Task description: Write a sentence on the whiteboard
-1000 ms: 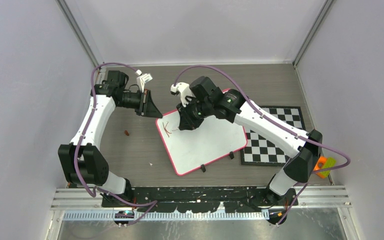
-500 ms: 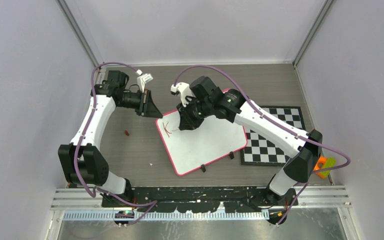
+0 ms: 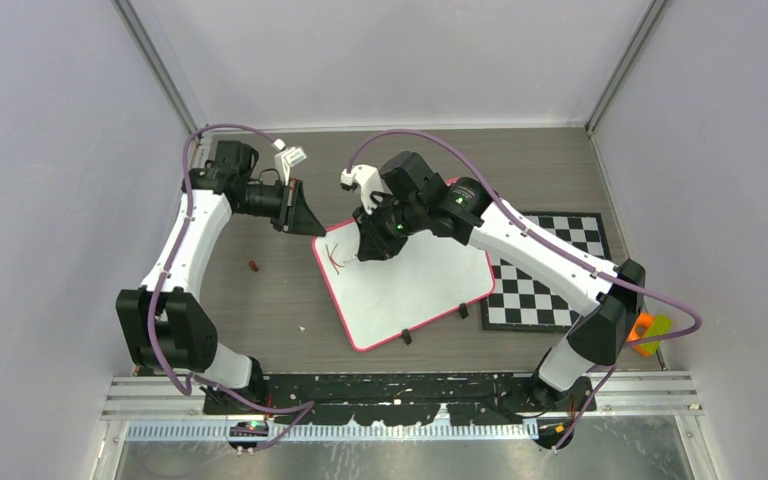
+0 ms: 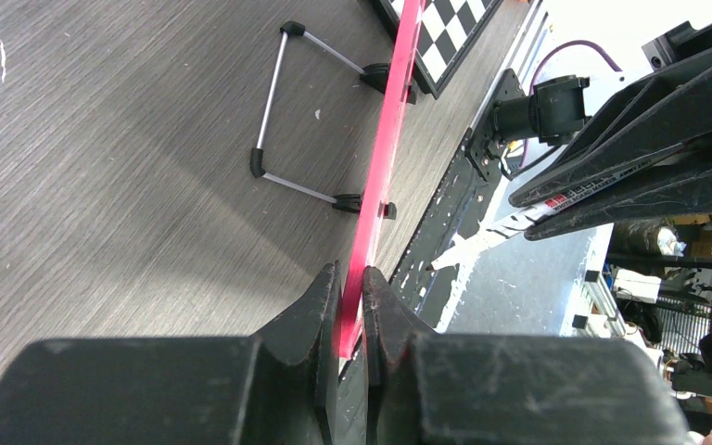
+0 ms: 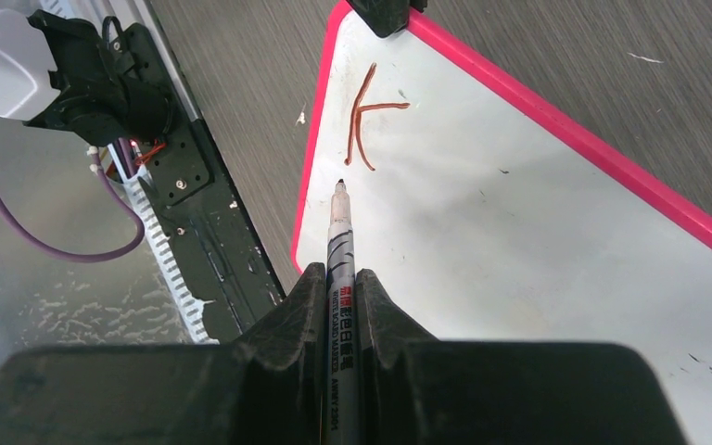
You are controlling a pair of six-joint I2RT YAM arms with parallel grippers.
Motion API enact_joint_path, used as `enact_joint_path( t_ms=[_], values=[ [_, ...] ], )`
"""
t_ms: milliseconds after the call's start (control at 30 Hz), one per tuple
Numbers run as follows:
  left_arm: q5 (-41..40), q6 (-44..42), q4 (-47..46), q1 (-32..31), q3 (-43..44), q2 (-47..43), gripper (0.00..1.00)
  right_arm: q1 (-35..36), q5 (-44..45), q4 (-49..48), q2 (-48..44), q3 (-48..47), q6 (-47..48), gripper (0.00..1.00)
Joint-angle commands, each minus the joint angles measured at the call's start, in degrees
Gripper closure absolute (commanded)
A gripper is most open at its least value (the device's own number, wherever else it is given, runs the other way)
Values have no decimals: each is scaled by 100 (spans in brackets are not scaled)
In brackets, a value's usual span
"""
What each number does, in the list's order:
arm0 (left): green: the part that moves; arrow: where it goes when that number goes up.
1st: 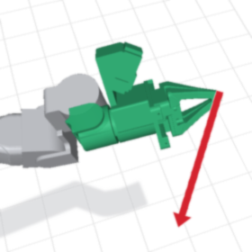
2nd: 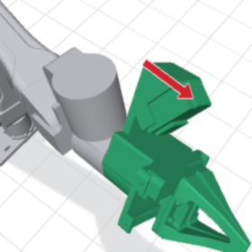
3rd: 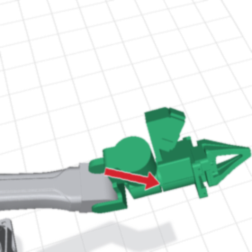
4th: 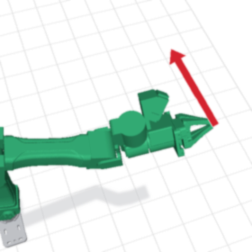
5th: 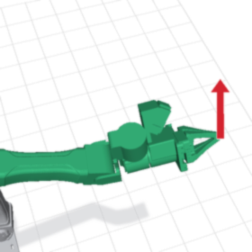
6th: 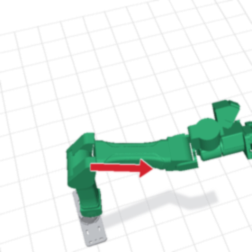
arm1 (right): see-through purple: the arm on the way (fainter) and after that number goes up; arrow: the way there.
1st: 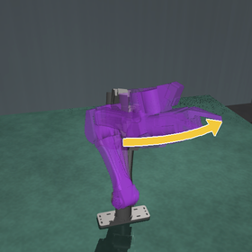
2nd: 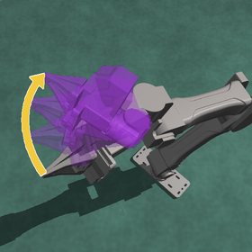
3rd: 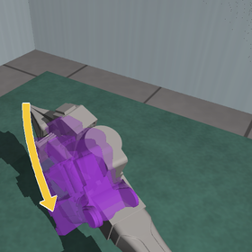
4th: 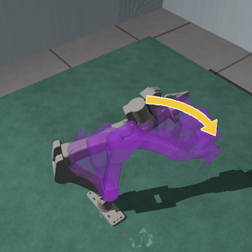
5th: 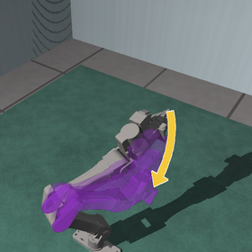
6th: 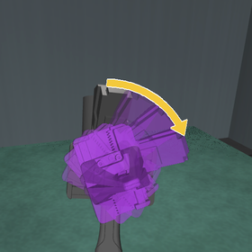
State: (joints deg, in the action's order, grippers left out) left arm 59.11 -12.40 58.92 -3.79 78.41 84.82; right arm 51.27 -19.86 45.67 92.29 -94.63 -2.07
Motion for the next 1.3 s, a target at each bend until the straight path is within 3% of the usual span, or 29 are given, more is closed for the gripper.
enact_joint_path(
  t_ms=[0, 1267],
  values=[
    [-198, -45, 233, -113, 49, -97, 100, 15, 168, -134, -17, -296, 13, 100],
    [-198, -16, 217, -132, 56, -72, 100, -266, 751, 31, 303, -495, 41, 100]
  ],
)
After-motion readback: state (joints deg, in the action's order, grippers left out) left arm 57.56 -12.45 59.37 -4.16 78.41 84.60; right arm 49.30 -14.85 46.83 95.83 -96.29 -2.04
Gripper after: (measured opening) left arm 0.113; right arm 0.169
